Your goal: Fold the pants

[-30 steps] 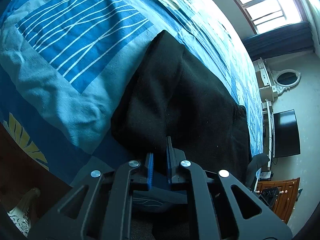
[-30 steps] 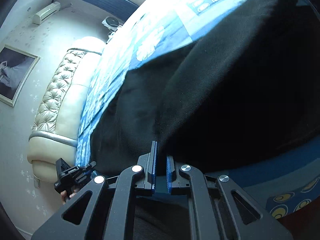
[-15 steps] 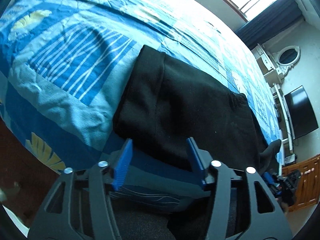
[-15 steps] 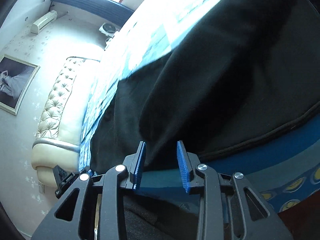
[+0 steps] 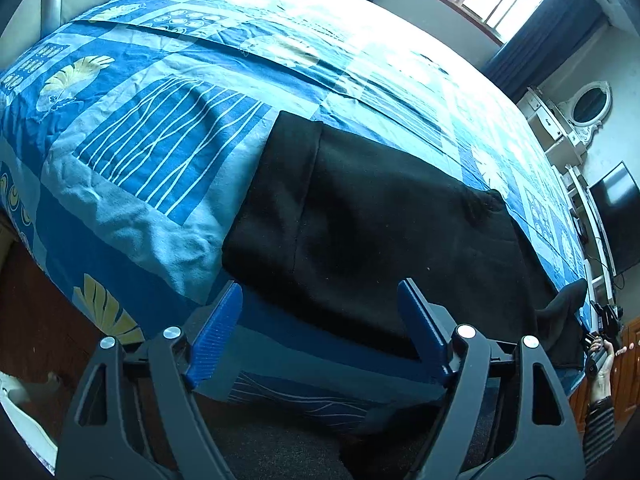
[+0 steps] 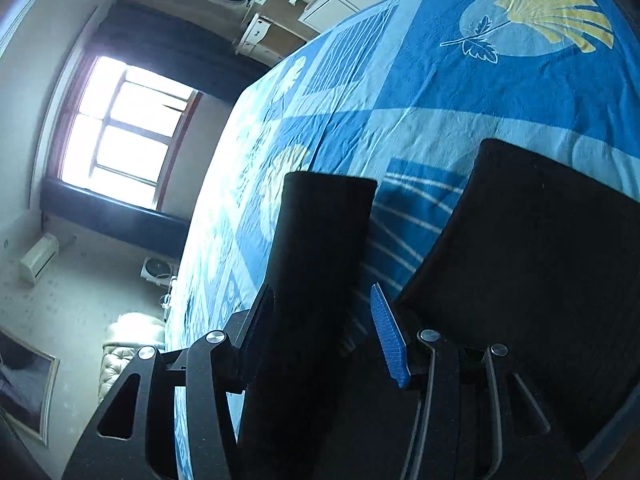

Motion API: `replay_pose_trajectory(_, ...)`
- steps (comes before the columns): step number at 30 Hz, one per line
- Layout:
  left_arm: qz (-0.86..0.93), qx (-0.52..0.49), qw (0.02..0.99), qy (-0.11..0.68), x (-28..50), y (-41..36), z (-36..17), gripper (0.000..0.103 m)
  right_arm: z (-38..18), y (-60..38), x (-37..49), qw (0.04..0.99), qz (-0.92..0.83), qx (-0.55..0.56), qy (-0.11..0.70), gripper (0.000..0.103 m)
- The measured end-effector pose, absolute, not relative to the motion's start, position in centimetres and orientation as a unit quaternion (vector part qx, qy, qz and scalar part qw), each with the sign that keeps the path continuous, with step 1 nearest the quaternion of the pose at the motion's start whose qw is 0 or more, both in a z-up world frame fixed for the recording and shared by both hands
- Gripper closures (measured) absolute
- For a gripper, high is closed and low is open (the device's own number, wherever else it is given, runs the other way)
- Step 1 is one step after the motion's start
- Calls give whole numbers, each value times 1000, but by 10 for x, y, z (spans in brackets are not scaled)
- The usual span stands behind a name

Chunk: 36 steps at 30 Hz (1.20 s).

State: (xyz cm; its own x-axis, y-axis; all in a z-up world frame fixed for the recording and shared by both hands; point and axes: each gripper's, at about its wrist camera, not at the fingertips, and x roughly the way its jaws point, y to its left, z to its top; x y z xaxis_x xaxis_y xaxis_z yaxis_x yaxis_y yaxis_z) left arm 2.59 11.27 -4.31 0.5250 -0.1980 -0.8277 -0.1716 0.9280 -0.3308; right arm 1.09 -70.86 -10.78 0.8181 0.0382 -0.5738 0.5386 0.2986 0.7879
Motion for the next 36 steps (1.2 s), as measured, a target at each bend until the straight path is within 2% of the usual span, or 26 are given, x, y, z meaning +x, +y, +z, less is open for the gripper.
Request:
replay_pose_trajectory(4,6,-194,847,494,27,114,-50,23,-123,-711,27,759,-166,582,241,54)
replay_pose_trajectory(5,9,-196,845,498,28,115,-52,23,-123,-709,31,763,-168,574,244,70)
replay_pose_trajectory(6,12,-199,841,502,29,115,-54,23,-122,-704,34,766,-166,567,252,81)
replay_pose_trajectory(7,14,-203,838,506,30,115,-56,23,-121,-702,36,768,-159,566,254,95)
replay_pose_trajectory(18,-7,-208,833,513,30,100,-62,23,-56,-707,-82,798,-142,560,171,97)
replay_pose_trajectory(21,-16,-210,832,513,29,93,-62,23,-74,-701,-110,789,-172,556,195,97)
replay_pose_trajectory(24,-21,-206,830,517,30,88,-65,23,-116,-705,-132,761,-193,577,225,97)
replay_pose_trajectory(27,-23,-205,828,522,29,86,-68,23,-139,-705,-142,747,-190,595,227,97)
replay_pose_trajectory(31,-22,-207,825,526,29,87,-70,23,-130,-712,-145,752,-186,585,238,94)
replay_pose_trajectory(34,-23,-207,825,525,29,87,-70,23,-99,-715,-150,780,-240,512,268,94)
replay_pose_trajectory(36,-23,-205,826,525,28,87,-71,23,-81,-722,-144,801,-255,466,276,86)
